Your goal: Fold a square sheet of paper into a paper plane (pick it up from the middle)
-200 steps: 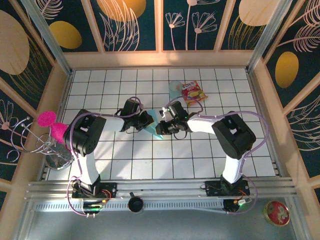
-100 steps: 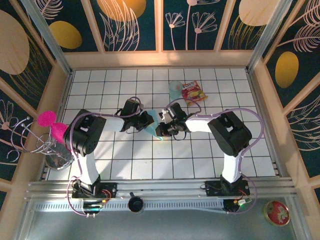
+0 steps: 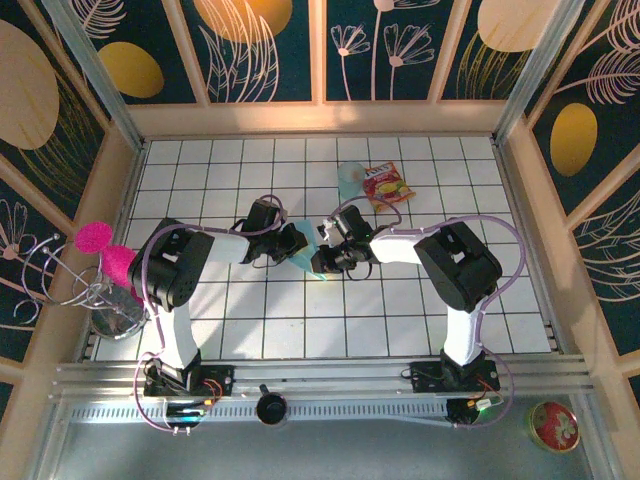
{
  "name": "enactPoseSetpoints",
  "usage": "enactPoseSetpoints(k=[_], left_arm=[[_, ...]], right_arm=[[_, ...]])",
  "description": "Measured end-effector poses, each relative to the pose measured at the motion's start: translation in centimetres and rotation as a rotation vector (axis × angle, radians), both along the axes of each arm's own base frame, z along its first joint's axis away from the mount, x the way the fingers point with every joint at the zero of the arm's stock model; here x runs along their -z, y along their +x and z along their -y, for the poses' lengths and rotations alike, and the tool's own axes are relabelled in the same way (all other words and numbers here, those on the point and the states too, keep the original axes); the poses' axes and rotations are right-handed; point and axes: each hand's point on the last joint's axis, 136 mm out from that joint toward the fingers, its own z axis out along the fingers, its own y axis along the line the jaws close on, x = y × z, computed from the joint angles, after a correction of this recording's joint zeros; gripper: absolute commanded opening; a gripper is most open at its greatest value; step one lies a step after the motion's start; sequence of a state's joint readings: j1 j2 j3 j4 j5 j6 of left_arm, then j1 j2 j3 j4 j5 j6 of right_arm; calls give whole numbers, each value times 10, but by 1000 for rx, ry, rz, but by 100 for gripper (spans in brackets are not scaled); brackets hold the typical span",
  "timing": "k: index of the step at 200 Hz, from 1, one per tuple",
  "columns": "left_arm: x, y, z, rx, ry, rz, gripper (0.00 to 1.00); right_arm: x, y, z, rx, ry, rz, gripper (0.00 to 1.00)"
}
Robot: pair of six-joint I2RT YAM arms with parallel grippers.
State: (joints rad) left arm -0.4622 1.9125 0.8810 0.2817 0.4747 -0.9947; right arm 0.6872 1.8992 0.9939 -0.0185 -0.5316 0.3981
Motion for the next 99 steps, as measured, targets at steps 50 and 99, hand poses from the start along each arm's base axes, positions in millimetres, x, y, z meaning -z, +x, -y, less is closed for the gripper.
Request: enactPoseSetpoints(k=[50,99], left_arm=[[1,0,0,-2,6,-3,8],[1,-1,0,2,3,-6,8]], right_arm=[[1,-16,13,-1,-14,-16,15],[3,-40,33,1,-39,-43,13]])
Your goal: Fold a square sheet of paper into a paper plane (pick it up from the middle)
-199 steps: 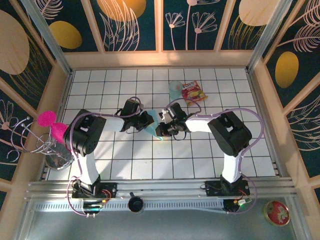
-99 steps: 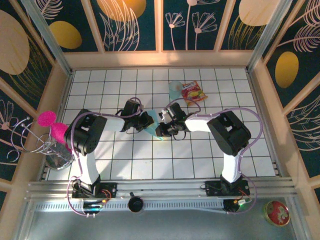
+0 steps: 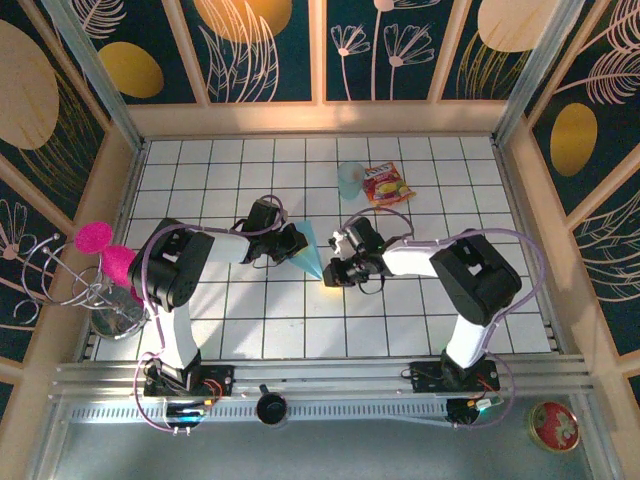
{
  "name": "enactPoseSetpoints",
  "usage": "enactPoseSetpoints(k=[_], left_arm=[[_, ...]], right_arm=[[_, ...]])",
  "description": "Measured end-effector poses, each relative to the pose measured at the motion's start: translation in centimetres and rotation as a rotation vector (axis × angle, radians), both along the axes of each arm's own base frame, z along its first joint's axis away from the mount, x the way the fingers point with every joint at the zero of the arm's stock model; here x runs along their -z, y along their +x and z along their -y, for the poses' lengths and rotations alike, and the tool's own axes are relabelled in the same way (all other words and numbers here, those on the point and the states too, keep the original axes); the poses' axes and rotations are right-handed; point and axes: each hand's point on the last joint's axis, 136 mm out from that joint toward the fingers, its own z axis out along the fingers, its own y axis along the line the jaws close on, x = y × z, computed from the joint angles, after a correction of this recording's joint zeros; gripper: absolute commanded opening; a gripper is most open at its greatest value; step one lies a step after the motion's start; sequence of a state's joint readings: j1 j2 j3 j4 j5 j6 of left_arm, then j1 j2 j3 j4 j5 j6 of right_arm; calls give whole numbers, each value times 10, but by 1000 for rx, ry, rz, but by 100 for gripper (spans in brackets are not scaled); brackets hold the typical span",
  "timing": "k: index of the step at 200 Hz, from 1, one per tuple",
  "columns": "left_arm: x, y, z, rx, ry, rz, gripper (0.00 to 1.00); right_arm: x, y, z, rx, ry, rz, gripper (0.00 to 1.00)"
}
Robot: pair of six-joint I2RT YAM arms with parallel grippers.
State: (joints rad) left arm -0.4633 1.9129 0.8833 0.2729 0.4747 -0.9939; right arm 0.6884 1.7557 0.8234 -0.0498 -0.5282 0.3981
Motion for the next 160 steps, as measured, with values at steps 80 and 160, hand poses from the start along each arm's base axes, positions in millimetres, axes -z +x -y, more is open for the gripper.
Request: enactPoseSetpoints(k=[80,160], left_arm=[[-1,-1,1,14,-5,7,8],[-4,-1,3,31,-18,16,10]], right_arm=[[-48,36,-18,45,57,154,5],[-10,46,-24,65,-2,108,4]])
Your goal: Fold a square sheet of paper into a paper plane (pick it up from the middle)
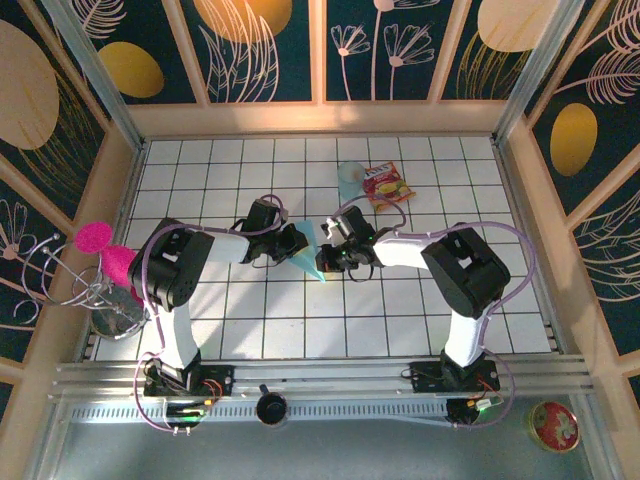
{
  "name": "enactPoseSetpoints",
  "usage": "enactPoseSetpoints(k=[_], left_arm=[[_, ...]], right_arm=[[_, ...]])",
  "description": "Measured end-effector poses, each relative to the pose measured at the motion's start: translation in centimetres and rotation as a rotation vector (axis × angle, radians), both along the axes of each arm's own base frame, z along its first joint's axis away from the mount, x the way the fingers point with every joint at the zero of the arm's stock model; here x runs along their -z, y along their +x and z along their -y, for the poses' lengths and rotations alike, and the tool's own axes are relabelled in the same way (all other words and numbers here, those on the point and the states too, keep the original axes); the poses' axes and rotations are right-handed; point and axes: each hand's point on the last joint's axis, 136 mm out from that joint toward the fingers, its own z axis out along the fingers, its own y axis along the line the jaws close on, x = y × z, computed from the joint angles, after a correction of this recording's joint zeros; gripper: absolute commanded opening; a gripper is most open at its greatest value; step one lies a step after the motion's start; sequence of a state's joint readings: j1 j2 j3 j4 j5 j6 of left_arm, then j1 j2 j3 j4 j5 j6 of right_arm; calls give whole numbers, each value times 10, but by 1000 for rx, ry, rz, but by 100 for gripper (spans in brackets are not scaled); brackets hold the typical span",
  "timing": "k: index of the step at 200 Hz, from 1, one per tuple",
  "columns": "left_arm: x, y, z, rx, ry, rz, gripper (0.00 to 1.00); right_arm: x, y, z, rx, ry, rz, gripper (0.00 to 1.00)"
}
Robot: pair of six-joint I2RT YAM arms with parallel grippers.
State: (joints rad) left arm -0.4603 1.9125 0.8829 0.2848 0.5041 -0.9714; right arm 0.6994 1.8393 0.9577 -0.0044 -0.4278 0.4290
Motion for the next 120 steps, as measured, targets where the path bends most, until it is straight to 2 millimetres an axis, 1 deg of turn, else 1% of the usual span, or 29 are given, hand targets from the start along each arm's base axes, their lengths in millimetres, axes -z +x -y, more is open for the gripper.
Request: enactPoseSetpoints(k=[28,51,94,120], left_arm=[[-4,0,2,13,-11,12,11],[-9,2,3,22,-13,36,12],[-9,3,-1,31,3,55,12],[-18,7,-5,29,7,88,12]], right_arm=[[8,1,3,15,-25,-7,3],[9,3,4,27,-34,-6,2],[9,4,5,40,-53,-15,2],[10,4,5,43,-65,-18,2]])
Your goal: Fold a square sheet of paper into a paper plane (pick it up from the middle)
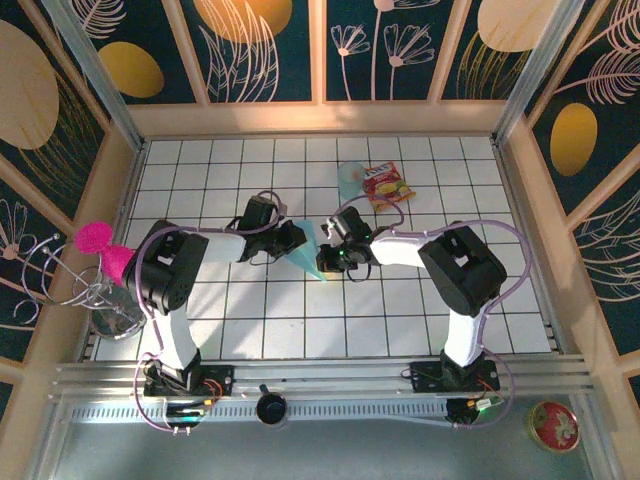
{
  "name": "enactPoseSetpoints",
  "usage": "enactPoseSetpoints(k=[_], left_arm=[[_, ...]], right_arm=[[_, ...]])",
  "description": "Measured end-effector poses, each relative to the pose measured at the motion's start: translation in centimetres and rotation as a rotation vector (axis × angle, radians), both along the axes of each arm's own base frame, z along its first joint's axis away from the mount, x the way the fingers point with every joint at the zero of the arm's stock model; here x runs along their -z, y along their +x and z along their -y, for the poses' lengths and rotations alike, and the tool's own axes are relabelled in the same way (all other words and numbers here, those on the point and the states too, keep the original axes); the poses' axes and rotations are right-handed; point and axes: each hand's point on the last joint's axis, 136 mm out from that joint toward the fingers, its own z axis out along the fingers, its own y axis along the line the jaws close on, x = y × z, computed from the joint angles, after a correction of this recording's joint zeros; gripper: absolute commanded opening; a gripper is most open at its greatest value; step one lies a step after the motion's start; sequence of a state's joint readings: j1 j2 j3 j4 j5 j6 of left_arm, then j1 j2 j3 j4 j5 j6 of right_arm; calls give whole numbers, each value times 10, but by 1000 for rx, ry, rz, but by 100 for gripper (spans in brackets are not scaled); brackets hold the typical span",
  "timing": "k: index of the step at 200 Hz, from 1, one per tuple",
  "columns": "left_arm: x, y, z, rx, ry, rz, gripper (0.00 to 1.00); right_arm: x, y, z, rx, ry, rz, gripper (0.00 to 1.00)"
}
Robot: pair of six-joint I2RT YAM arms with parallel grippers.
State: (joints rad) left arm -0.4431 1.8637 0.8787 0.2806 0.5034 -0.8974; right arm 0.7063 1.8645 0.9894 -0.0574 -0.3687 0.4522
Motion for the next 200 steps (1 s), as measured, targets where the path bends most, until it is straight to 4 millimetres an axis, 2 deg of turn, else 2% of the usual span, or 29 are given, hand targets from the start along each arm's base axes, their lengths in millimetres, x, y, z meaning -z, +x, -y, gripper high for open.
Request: enactPoseSetpoints(k=[26,94,150,200], left_arm=[[-5,1,-3,0,0,21,12],[10,-4,-3,13,10,-11,11],[19,3,0,18,28,-24,10],[20,4,-1,11,46,-42,10]], right_arm=[[0,1,0,6,-11,-4,2],[1,5,0,35,-28,-18,1],[1,5,1,40,-30,-17,1],[-5,7,0,41,-17,-4,5]])
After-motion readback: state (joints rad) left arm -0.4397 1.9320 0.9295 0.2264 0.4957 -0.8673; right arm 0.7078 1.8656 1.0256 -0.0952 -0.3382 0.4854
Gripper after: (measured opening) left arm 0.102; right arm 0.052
